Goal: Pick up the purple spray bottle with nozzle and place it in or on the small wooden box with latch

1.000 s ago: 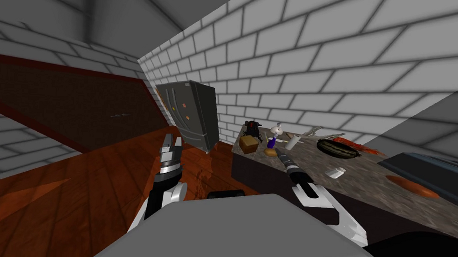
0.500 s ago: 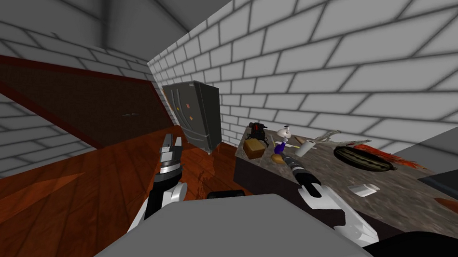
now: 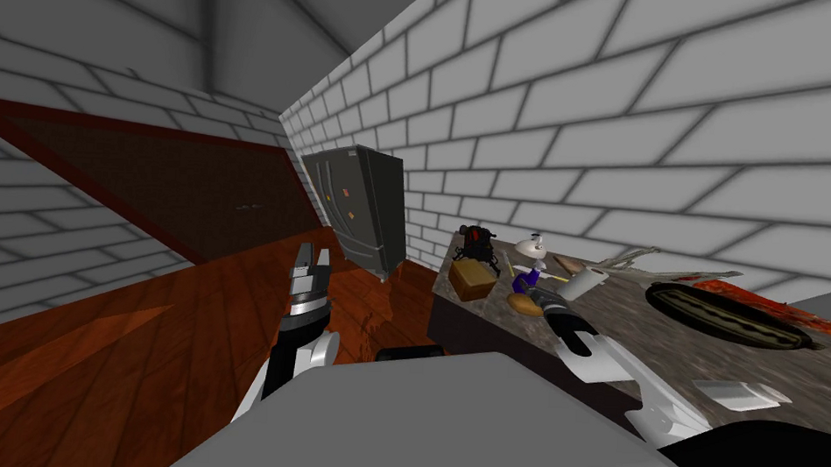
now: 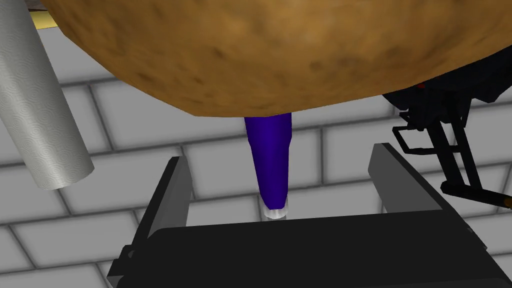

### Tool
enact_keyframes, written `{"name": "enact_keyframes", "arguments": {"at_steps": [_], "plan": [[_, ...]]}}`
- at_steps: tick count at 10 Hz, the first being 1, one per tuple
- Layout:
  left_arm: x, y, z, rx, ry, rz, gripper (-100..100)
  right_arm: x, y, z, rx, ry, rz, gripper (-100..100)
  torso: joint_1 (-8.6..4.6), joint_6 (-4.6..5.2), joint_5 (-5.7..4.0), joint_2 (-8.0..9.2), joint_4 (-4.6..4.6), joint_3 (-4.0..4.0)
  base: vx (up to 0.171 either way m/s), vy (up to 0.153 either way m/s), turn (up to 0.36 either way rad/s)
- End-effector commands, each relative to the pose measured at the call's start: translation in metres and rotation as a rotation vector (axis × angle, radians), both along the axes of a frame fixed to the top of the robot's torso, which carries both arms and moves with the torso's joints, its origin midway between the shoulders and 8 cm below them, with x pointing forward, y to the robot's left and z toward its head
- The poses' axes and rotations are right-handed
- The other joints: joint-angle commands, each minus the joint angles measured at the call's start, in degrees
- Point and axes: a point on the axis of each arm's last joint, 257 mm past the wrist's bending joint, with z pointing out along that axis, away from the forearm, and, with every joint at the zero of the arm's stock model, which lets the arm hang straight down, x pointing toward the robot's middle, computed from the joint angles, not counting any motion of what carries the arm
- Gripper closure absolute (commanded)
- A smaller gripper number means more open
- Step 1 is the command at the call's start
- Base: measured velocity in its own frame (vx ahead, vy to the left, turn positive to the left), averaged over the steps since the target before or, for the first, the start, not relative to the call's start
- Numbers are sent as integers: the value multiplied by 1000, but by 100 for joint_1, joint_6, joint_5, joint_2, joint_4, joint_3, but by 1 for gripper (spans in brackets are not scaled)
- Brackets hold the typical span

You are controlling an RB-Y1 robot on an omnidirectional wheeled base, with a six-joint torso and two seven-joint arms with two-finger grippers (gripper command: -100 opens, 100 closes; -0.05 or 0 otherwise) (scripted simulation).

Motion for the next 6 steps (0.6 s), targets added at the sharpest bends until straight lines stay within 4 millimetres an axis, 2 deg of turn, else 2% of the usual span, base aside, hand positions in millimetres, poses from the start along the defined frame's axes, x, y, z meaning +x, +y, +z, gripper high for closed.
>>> {"name": "enact_keyframes", "arguments": {"at_steps": [1, 2, 3, 4, 6], "plan": [[0, 0, 0, 0, 0, 0, 0, 0, 0, 0, 0, 0, 0, -100, 0, 0, 0, 0, 0, 0, 37, 5, 6], [0, 0, 0, 0, 0, 0, 0, 0, -1, 0, -5, 4, -2, 0, -2, 2, 0, 19, 4, 10, 8, 1, 0], [0, 0, 0, 0, 0, 0, 0, 0, -1, 0, -4, 3, -2, -100, -3, 2, -1, 32, 7, 18, 0, 0, 0], [0, 0, 0, 0, 0, 0, 0, 0, -1, 0, -4, 3, -2, 100, -4, 2, -1, 38, 9, 22, 0, 0, 0], [0, 0, 0, 0, 0, 0, 0, -1, -2, 0, -5, 4, -3, 100, -2, -4, -3, 38, 9, 22, -1, 0, -2]]}}
